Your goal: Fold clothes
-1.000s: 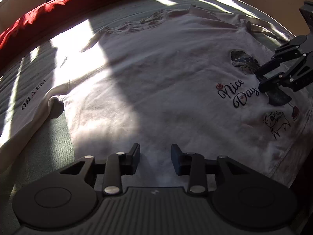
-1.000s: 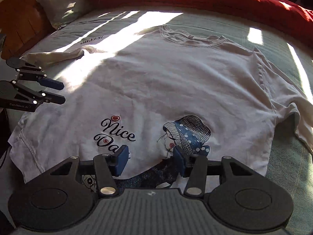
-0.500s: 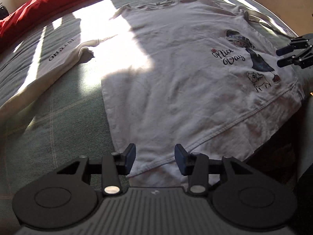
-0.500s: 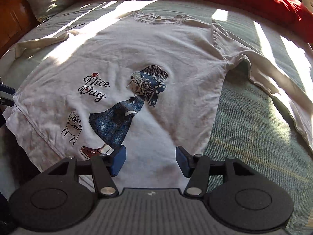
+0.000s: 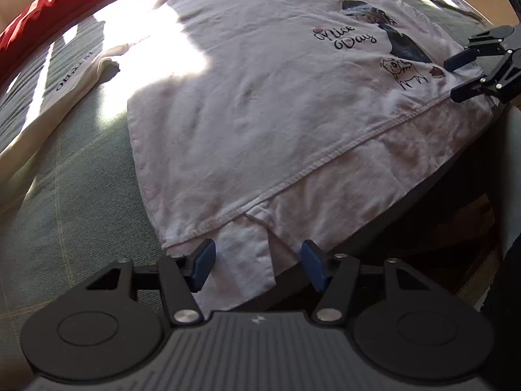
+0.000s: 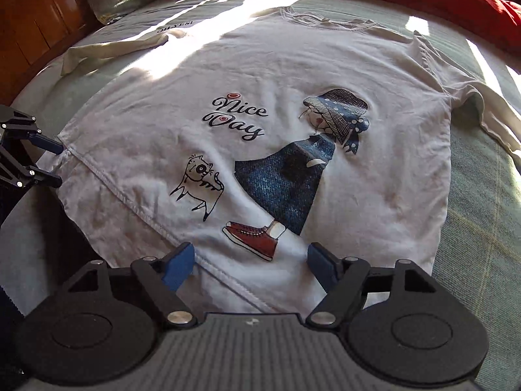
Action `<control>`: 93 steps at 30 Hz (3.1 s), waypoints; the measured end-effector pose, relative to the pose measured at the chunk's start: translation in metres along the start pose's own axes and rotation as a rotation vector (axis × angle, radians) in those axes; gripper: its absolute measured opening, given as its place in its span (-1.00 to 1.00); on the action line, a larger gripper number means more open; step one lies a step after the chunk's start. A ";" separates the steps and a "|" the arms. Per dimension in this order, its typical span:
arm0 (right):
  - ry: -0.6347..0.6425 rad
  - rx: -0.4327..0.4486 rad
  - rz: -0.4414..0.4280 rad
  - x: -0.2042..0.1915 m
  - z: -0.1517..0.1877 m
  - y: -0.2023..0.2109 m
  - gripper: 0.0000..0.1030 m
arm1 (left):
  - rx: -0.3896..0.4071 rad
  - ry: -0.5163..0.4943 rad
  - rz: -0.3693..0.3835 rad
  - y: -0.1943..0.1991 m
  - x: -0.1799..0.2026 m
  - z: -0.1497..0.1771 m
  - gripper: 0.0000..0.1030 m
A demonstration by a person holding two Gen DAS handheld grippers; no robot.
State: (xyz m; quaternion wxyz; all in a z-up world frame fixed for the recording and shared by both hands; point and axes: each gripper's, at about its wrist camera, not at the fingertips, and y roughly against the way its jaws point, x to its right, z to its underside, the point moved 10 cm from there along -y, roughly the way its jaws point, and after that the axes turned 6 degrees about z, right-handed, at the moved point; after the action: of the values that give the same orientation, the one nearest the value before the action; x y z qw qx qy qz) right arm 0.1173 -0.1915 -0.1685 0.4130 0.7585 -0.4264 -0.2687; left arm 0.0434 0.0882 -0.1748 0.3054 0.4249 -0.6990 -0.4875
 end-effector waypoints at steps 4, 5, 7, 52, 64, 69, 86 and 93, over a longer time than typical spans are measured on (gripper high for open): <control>-0.014 0.002 0.008 0.000 0.005 0.003 0.57 | 0.116 0.002 -0.031 0.018 -0.009 -0.053 0.16; -0.017 0.028 0.015 0.003 -0.008 0.004 0.57 | 0.160 -0.008 -0.030 0.021 -0.010 -0.077 0.16; -0.011 0.080 0.033 0.004 -0.038 0.003 0.57 | 0.235 -0.033 -0.056 0.021 -0.010 -0.121 0.21; 0.183 -0.063 0.006 -0.026 -0.001 -0.033 1.00 | 0.141 0.092 0.016 -0.059 0.070 -0.103 0.83; 0.104 -0.069 0.035 -0.025 -0.005 -0.042 1.00 | 0.101 0.166 0.013 -0.058 0.066 -0.083 0.99; 0.082 -0.071 0.052 -0.024 -0.005 -0.044 1.00 | 0.108 0.172 0.019 -0.058 0.065 -0.083 0.99; -0.203 0.135 -0.028 0.033 -0.099 -0.041 1.00 | 0.330 0.235 -0.051 -0.038 -0.016 -0.184 0.98; -0.349 0.062 -0.048 0.063 -0.107 -0.084 1.00 | 0.181 0.334 0.005 -0.090 -0.041 -0.188 0.96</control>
State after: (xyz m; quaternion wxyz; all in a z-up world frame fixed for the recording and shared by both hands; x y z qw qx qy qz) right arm 0.2652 -0.1787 -0.1893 0.3027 0.7225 -0.4815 -0.3931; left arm 0.2466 0.0305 -0.1963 0.3789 0.5240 -0.6807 -0.3443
